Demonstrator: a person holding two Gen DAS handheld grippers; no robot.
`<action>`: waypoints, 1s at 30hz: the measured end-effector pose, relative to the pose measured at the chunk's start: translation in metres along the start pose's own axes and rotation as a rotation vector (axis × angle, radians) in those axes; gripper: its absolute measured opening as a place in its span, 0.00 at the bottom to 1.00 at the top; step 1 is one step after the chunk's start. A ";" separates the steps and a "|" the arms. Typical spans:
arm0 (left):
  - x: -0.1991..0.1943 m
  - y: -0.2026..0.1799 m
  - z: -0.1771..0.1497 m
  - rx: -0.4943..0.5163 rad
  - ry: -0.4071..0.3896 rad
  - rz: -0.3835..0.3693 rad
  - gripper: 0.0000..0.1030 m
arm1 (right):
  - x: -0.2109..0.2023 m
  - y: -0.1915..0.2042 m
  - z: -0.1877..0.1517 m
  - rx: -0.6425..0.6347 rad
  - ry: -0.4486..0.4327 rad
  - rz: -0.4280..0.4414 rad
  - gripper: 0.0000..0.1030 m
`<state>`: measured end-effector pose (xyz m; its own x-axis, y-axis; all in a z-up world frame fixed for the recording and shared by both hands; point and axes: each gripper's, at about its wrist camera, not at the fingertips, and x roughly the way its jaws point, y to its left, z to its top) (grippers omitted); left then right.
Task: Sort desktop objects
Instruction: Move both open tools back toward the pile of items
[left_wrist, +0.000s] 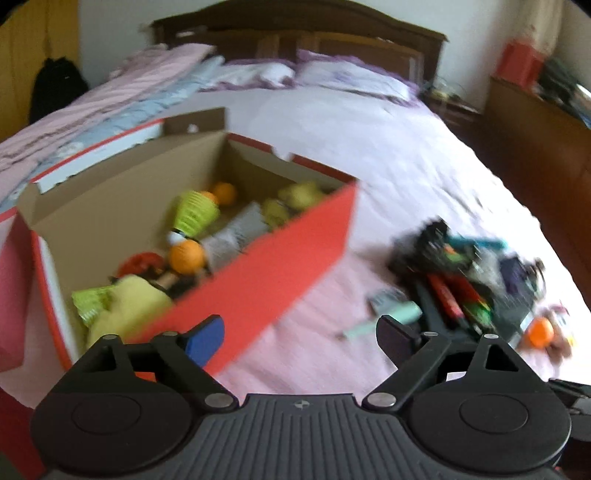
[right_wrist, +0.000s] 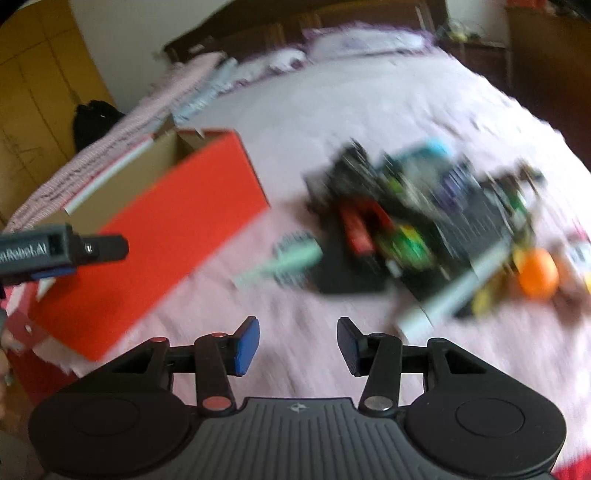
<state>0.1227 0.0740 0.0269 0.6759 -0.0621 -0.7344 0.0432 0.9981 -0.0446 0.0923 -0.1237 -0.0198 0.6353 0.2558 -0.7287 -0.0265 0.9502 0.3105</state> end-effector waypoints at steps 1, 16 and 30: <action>0.000 -0.007 -0.004 0.011 0.008 -0.007 0.88 | -0.002 -0.004 -0.005 0.009 0.004 -0.006 0.48; 0.008 -0.036 -0.034 0.065 0.088 0.027 0.91 | -0.019 -0.026 -0.027 0.067 -0.012 -0.020 0.50; 0.038 -0.037 -0.063 0.071 0.192 0.029 0.91 | -0.005 -0.032 -0.034 0.080 0.014 -0.050 0.49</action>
<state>0.1005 0.0347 -0.0417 0.5250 -0.0255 -0.8507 0.0823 0.9964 0.0209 0.0633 -0.1497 -0.0471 0.6238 0.2115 -0.7525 0.0673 0.9446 0.3214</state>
